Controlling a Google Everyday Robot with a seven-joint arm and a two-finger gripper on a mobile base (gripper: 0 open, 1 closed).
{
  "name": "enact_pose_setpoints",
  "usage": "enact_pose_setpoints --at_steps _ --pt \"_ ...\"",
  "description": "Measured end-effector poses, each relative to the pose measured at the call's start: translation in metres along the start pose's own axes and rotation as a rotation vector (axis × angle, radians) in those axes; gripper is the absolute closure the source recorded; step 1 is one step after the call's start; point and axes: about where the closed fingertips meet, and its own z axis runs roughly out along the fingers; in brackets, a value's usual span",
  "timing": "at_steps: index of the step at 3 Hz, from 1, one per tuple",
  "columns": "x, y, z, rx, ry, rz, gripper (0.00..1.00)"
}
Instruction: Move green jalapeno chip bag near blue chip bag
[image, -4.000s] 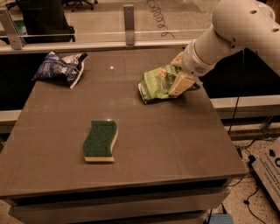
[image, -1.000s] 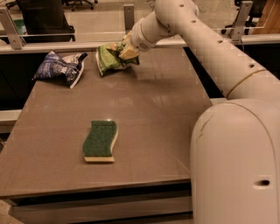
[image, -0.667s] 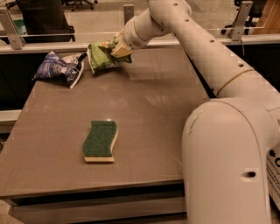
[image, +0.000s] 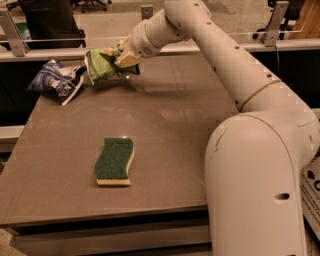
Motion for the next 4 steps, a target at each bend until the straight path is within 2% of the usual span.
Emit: enact_pose_setpoints --at_steps 2,3,4 --pt "0.009 0.037 0.020 -0.100 0.001 0.069 1.00" --pt "0.008 0.036 0.019 -0.100 0.001 0.069 0.83" --pt "0.008 0.036 0.019 -0.100 0.001 0.069 0.59"
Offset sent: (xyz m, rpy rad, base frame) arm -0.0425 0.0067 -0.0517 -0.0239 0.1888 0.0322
